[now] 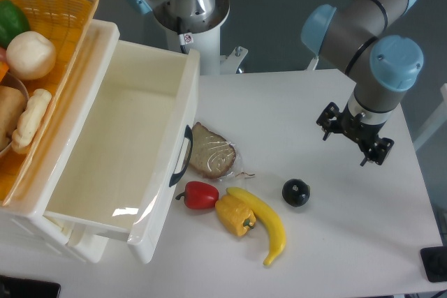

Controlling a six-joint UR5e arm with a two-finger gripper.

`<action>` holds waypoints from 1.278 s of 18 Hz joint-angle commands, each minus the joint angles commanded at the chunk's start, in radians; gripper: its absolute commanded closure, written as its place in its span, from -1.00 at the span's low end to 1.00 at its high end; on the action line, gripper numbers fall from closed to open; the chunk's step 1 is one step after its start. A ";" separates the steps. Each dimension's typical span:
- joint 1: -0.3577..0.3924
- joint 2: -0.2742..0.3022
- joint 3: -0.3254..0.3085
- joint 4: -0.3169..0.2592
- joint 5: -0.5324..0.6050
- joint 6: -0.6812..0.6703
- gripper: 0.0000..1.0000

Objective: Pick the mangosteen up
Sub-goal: 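Move the open gripper down and over toward the dark mangosteen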

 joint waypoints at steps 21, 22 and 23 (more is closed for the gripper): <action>0.000 0.023 -0.163 0.072 -0.095 -0.023 -1.00; -0.003 0.023 -0.163 0.074 -0.097 -0.023 -1.00; -0.006 0.023 -0.163 0.074 -0.098 -0.023 -1.00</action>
